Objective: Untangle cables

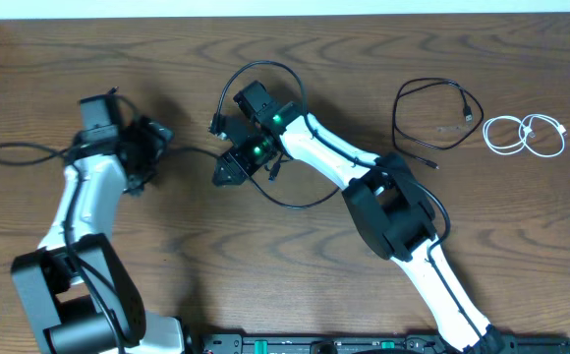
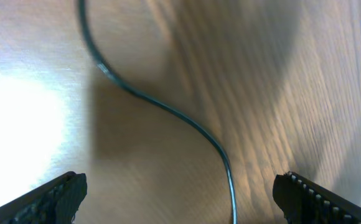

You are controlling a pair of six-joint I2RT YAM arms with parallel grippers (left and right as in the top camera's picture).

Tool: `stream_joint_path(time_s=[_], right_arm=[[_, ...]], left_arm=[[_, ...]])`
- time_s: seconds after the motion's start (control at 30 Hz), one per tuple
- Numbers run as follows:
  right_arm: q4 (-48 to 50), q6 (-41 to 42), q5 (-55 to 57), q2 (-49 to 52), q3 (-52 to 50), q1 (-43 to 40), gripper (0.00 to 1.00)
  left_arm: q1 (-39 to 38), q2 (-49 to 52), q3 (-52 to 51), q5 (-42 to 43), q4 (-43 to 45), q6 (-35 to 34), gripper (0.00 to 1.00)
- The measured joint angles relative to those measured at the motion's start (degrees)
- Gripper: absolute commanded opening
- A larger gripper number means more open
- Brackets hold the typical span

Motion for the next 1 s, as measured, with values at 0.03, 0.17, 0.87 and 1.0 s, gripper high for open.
stream_joint_path(time_s=[0.03,0.17,0.87,1.0], right_arm=[[0.59,0.0,-3.41,0.92,0.24,-0.15,0.49],[1.81,0.9,-13.92,4.02,0.35,-1.25,0.29],[-0.74,3.08,-20.04,5.75,-0.39,-3.02,0.01],[-1.7,1.22,-20.65,5.6,-0.15,-3.13,0.01]], left_arm=[[1.81,0.0,0.0,1.42,-0.79,-0.2,1.0],[6.25,0.0,0.0,3.91,-2.78,-0.37,0.99],[8.57,0.0,0.0,5.75,-4.44,-0.37,1.0],[8.57,0.0,0.0,5.75,-4.46,-0.37,1.0]])
